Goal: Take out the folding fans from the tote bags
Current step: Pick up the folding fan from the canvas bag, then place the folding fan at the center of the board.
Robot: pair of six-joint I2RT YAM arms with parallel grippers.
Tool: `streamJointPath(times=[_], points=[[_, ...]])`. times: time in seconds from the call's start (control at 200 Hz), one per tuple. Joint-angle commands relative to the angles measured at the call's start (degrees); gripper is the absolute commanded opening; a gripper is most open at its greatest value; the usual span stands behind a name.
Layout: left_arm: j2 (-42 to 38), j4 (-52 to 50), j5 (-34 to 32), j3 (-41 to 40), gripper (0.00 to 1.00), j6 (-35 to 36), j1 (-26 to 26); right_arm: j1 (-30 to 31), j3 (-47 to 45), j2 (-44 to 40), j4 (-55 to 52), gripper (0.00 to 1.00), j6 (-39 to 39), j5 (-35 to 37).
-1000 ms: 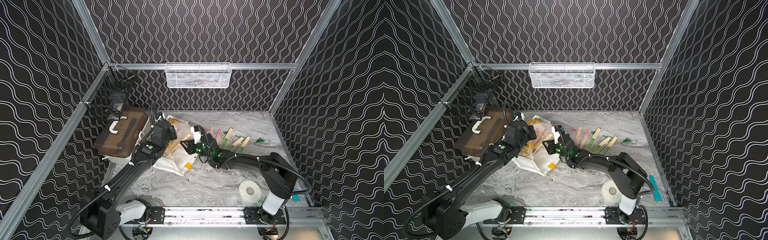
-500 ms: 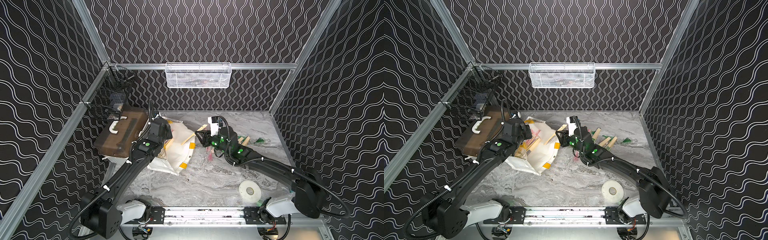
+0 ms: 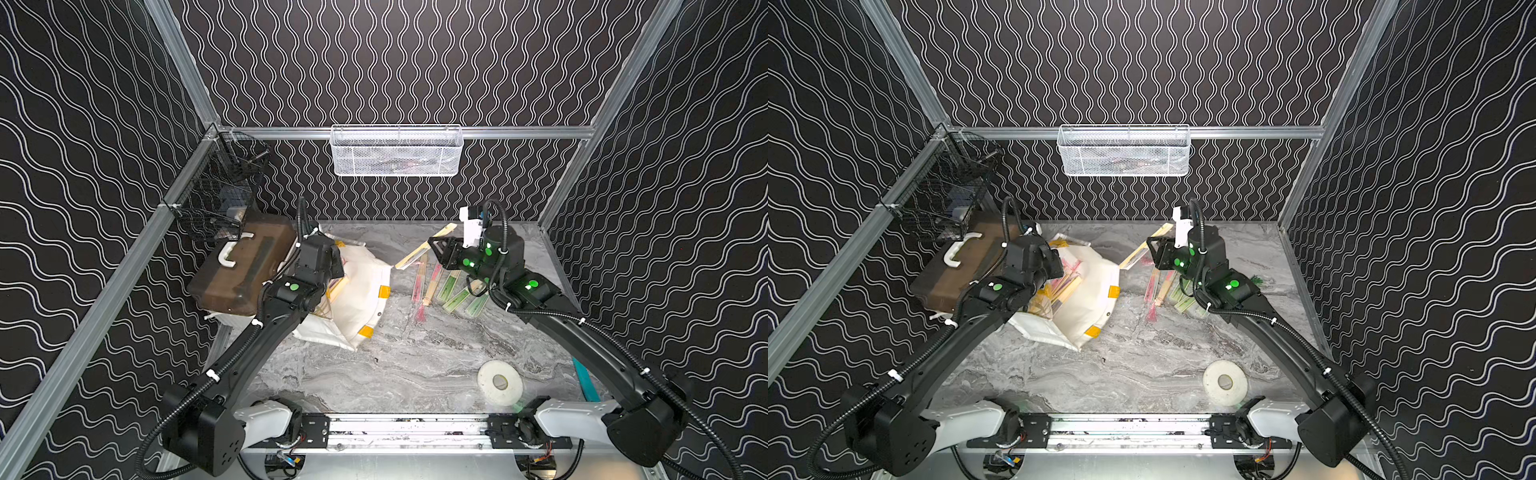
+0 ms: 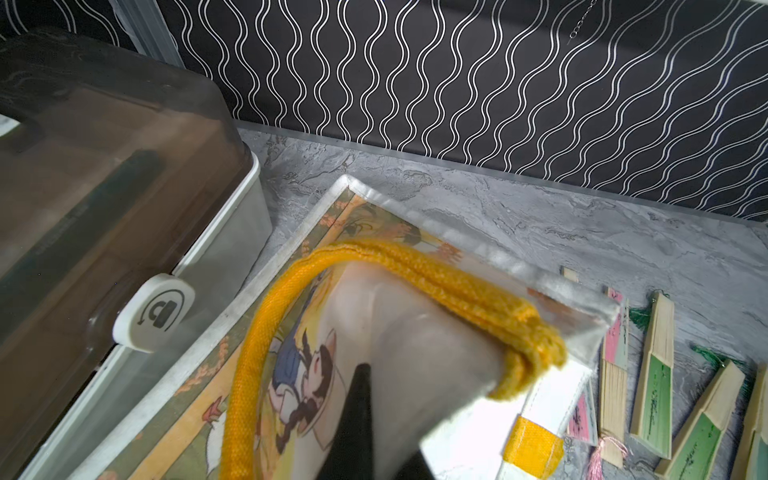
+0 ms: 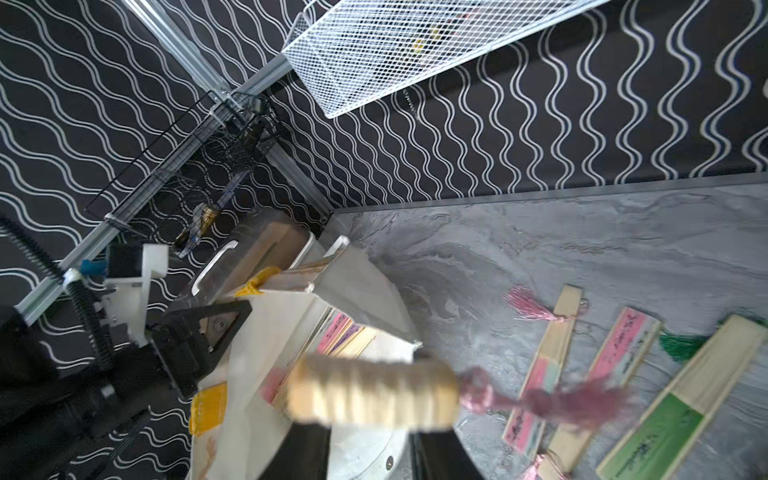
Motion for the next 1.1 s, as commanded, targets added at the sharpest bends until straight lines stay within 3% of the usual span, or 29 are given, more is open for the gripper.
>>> streamJointPath(times=[0.0, 0.335, 0.876, 1.096], points=[[-0.70, 0.88, 0.58, 1.02, 0.00, 0.40, 0.12, -2.62, 2.48, 2.82, -8.58, 0.32, -0.22, -1.49], [-1.71, 0.08, 3.14, 1.95, 0.00, 0.16, 0.12, -8.92, 11.94, 18.61, -15.26, 0.32, -0.90, -10.58], [-1.98, 0.01, 4.16, 2.21, 0.00, 0.04, 0.08, -9.82, 29.17, 45.01, -25.33, 0.30, -1.51, -22.44], [-1.45, 0.21, 4.55, 2.40, 0.00, 0.00, 0.13, -9.83, 32.73, 51.41, -27.28, 0.30, -0.86, -26.08]])
